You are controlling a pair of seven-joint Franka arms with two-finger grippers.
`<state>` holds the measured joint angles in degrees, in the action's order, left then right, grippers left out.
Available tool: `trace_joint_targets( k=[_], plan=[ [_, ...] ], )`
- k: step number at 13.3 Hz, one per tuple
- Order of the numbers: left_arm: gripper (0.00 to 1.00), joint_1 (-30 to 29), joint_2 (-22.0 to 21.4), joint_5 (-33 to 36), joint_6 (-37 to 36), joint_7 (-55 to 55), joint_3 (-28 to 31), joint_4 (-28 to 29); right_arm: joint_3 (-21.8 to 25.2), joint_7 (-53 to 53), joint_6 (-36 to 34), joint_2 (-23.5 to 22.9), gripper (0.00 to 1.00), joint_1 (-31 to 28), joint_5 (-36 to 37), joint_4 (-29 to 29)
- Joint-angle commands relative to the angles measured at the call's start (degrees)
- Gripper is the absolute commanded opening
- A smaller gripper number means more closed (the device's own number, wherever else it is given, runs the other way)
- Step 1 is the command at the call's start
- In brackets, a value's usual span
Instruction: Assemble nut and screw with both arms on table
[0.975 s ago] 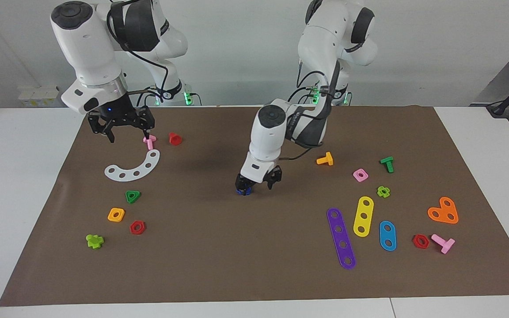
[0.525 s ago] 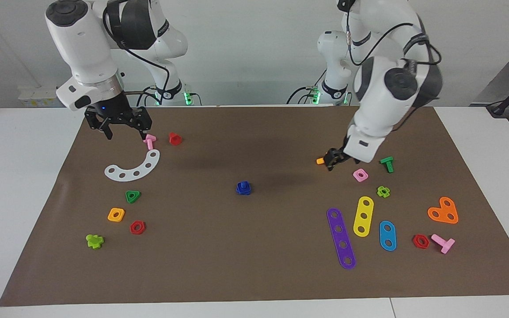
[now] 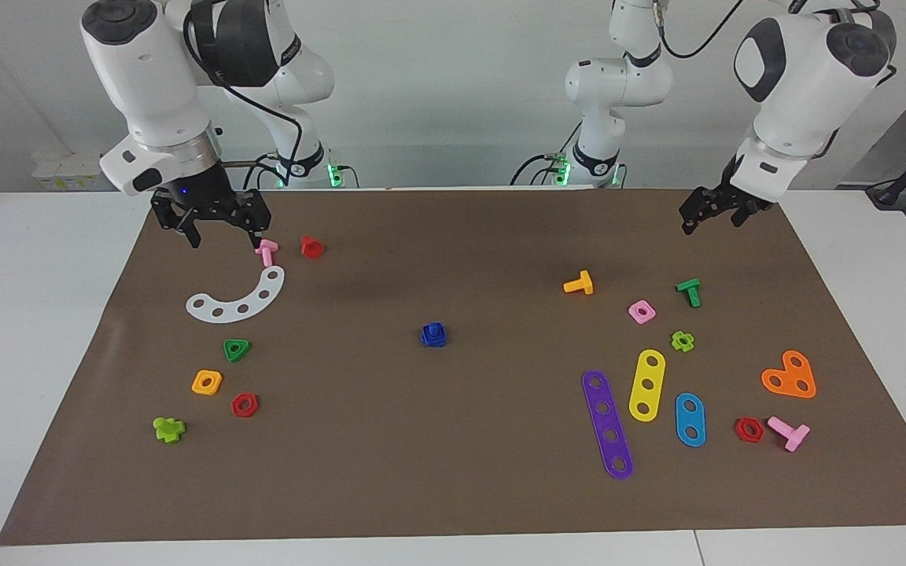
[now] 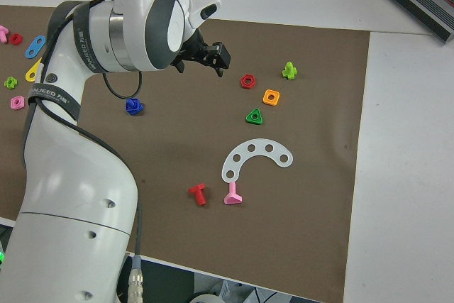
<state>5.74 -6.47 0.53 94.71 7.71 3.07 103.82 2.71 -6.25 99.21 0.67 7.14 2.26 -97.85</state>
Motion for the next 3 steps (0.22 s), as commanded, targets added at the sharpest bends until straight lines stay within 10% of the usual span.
trace_joint_targets(
  k=[1,3],
  plan=[
    [1.0,0.4,-0.1,1.3,1.1,-0.2,-0.3,-1.4,-0.4,-0.4,-0.2,1.0,1.0,-0.4,-1.5,-0.6],
    [1.0,0.3,-0.1,1.3,1.3,-0.7,-0.3,-1.4,-0.4,-0.5,0.5,0.9,1.0,-0.9,-1.4,-0.6]
  ],
)
